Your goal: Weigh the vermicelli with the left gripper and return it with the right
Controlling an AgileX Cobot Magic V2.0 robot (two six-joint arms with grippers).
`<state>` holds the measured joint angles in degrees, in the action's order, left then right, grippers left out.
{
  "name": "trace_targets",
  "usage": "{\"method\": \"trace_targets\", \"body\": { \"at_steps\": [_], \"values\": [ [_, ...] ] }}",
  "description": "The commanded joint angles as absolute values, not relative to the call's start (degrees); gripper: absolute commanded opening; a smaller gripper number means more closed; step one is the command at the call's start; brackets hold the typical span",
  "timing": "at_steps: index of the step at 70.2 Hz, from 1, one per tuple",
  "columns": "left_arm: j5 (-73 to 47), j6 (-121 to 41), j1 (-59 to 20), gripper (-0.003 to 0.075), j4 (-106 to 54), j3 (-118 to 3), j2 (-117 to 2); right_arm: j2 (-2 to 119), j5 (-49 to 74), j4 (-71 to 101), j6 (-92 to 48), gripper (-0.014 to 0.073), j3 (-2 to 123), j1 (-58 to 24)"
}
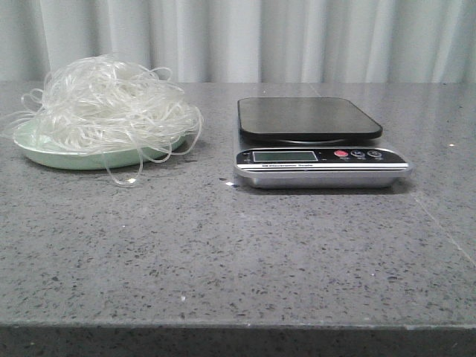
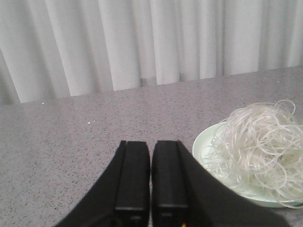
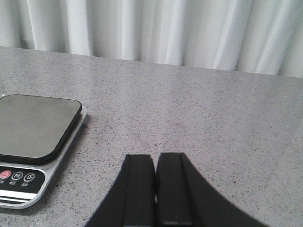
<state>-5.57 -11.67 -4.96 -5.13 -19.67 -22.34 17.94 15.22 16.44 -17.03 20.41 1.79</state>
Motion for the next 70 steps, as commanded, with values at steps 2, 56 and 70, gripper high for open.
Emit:
{"method": "trace_targets", "body": {
  "at_steps": [2,56,70],
  "values": [
    [-1.39,-8.7,-4.09,0.0137,-3.58,-18.49,-19.03,18.25,10.47,16.3,-17.49,0.0151,21.87,2.19],
    [-2.77,-5.5,-1.39,0.0137,-3.17,0.62,1.43,18.27,10.56,16.3,-17.49,0.0151,21.68,2.19],
    [-2.77,-5.5,-1.39,0.0137,-3.17,0.62,1.43,18.27,10.56,16.3,-17.49,0.0151,21.68,2.19]
  ]
}}
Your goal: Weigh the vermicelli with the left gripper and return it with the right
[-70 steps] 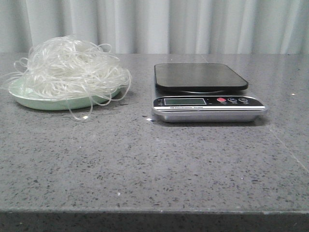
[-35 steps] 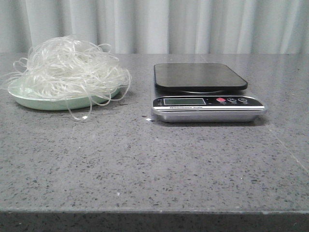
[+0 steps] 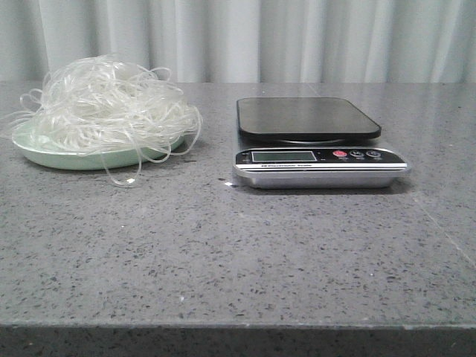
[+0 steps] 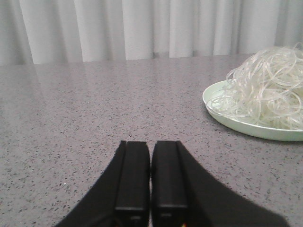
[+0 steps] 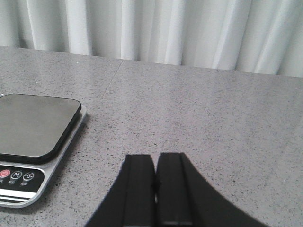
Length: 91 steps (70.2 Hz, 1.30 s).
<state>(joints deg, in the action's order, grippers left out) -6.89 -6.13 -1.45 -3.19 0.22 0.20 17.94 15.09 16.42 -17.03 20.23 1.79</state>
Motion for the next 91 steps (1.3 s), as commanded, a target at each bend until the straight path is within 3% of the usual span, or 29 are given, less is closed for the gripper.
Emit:
{"method": "trace_targets", "body": {
  "at_steps": [1,60,91],
  "values": [
    [-2.77,-5.5,-1.39,0.0137,-3.17,0.62,1.43,18.27,10.56,16.3,-17.49,0.0151,21.68,2.19],
    [-2.77,-5.5,-1.39,0.0137,-3.17,0.62,1.43,18.27,9.1,16.3,-17.37,0.0151,21.33,2.25],
    [-2.77,-5.5,-1.39,0.0137,-3.17,0.62,1.43,18.19,2.35,5.89,-4.38,0.0151,15.01,-1.98]
  ]
}}
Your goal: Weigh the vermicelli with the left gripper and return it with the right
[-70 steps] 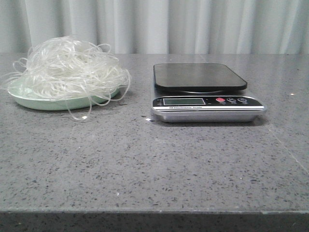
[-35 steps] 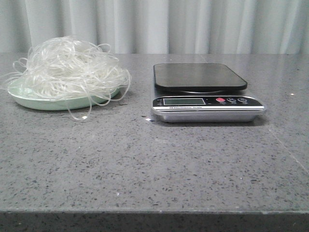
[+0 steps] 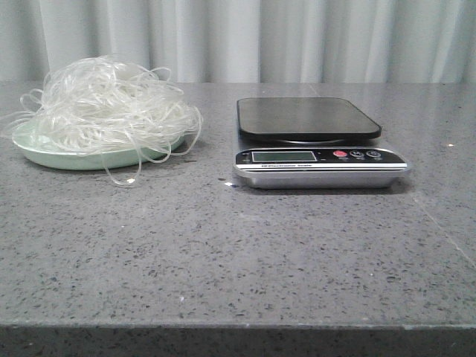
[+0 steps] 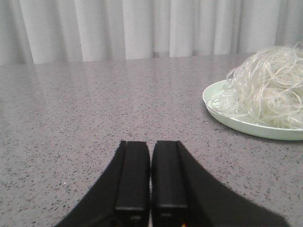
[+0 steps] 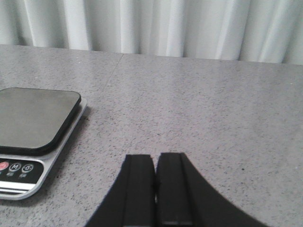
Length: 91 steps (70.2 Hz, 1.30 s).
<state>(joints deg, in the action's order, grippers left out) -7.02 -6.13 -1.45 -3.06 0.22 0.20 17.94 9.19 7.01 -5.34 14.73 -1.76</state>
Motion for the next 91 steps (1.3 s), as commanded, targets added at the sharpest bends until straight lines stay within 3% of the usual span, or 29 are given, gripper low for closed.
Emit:
{"method": "trace_targets", "body": {
  "at_steps": [1,17,38,45,91],
  "values": [
    [-2.77,-5.5,-1.39,0.0137,-3.17,0.62,1.43,18.19,2.35,5.89,-4.38,0.0151,14.94,-1.93],
    [-2.77,-5.5,-1.39,0.0137,-3.17,0.62,1.43,13.99,2.33,5.89,-4.38,0.0151,11.76,-1.35],
    [-2.77,-5.5,-1.39,0.0137,-3.17,0.62,1.43,-2.04,2.26,6.12,-4.38,0.0151,1.83,-0.25],
    [-2.9,-5.5,-1.39,0.0137,-3.17,0.62,1.33,-1.41,-1.73,8.85,-4.38,0.0151,-1.38,1.27],
    [-2.9,-5.5,-1.39,0.0137,-3.17,0.62,1.33,-1.55,0.0,9.77,-4.38,0.0151,-1.15,2.44]
  ]
}}
